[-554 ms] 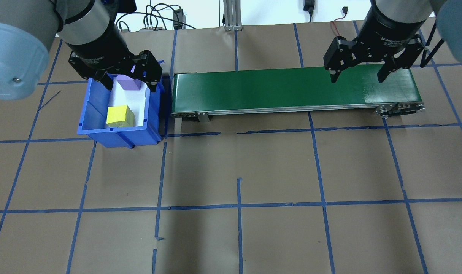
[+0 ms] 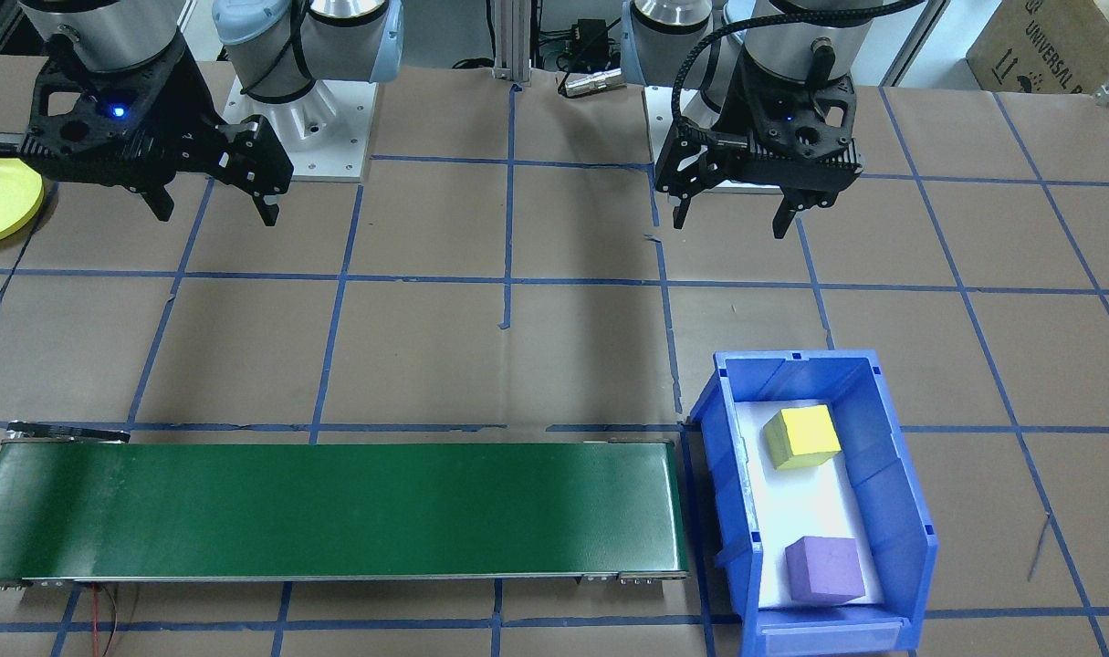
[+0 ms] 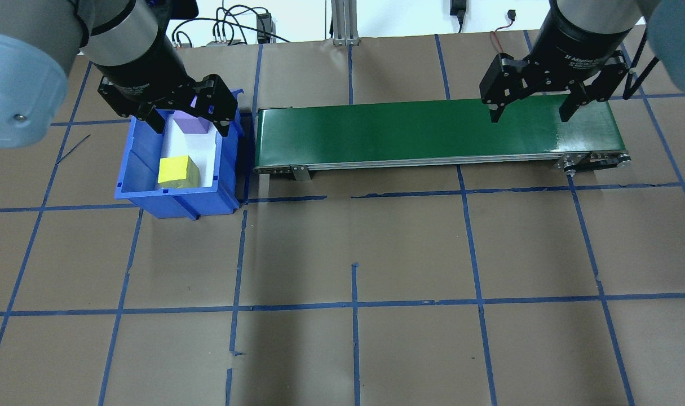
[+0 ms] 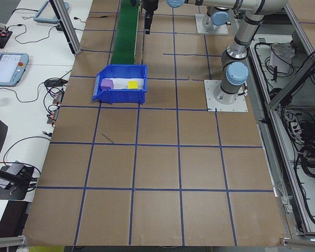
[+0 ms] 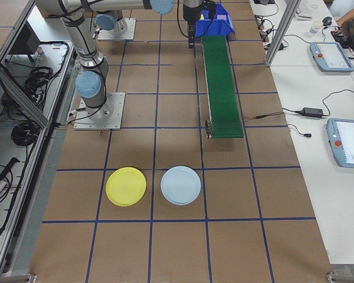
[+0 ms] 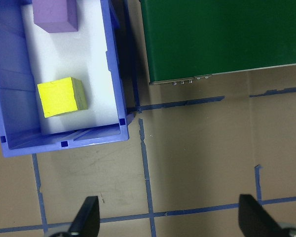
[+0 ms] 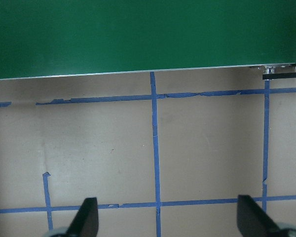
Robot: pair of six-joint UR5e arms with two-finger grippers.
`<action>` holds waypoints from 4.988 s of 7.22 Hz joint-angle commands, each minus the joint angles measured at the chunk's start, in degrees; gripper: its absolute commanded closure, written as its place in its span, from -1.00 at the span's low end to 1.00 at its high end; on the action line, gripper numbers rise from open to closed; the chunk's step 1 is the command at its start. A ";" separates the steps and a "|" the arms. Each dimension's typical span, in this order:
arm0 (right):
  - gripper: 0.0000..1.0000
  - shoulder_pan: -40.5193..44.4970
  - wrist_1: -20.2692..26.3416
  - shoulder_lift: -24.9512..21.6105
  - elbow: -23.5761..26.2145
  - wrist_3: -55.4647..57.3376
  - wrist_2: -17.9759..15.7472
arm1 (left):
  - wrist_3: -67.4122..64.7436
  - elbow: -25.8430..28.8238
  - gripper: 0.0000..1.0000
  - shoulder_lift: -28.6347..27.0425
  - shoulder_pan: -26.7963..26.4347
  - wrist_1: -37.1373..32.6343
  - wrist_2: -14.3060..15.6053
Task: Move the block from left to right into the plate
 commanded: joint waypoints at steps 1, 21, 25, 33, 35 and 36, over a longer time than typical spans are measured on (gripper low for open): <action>-1.00 0.01 0.00 -0.01 0.04 0.00 0.00 | 7.15 -0.02 -1.00 -0.78 4.18 2.33 -0.53; -1.00 0.01 -0.08 -0.01 0.04 0.09 0.09 | 9.34 16.41 -0.05 -28.76 8.20 15.72 -0.71; -1.00 0.01 -0.08 0.08 0.04 0.00 0.00 | -4.72 14.75 -0.03 -34.77 -7.02 21.38 0.51; -1.00 0.01 -0.08 0.08 0.04 0.00 0.00 | 3.63 8.70 -1.00 -21.11 4.16 11.36 -0.36; -1.00 0.01 -0.17 0.08 0.04 0.09 0.00 | 8.35 2.12 -1.00 -20.30 10.76 11.48 0.43; -1.00 0.01 -0.17 0.08 0.12 0.09 0.09 | 8.44 0.87 -1.00 -20.74 12.54 13.06 0.43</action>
